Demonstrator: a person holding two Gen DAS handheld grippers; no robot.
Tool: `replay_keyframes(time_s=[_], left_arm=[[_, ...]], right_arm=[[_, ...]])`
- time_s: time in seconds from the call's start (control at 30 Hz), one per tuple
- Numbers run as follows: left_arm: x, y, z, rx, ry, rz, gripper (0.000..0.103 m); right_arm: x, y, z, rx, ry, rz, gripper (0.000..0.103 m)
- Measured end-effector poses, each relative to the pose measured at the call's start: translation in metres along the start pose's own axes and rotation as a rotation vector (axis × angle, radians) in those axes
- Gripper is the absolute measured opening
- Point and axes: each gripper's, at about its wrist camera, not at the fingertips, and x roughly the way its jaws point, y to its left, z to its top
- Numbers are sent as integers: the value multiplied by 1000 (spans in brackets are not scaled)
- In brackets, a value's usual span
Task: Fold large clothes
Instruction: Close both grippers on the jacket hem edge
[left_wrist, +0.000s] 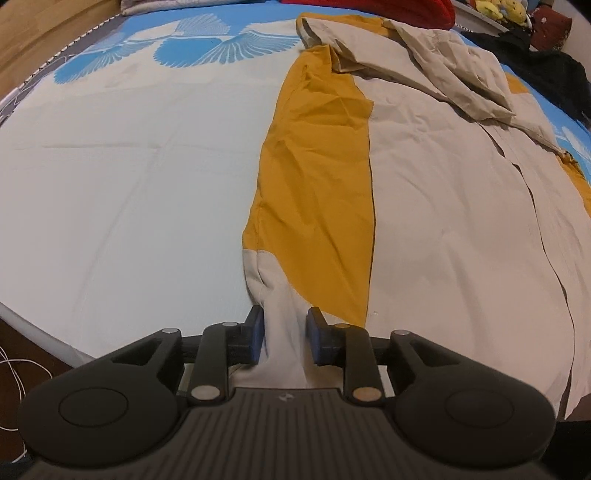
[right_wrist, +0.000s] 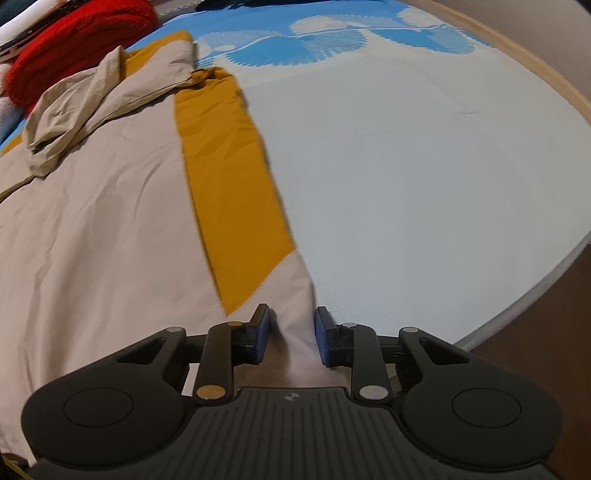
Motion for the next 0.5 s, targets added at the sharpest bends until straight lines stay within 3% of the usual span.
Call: replay_keyframes(time_s=[0.23, 0.27, 0.37, 0.4, 0.5], left_arm=[[0, 2, -1, 0, -1, -6, 26], [-1, 2, -2, 6, -7, -10, 17], [-5, 1, -1, 20, -37, -25, 8], [-6, 0, -1, 17, -44, -30, 8], [-7, 1, -2, 0, -39, -36, 9]], right_arm=[[2, -1, 0, 0, 12, 2, 29], [2, 0, 0, -6, 15, 9, 29], [0, 4, -2, -28, 15, 34, 18], [0, 4, -2, -28, 14, 42, 12], [-3, 3, -1, -7, 14, 64, 8]])
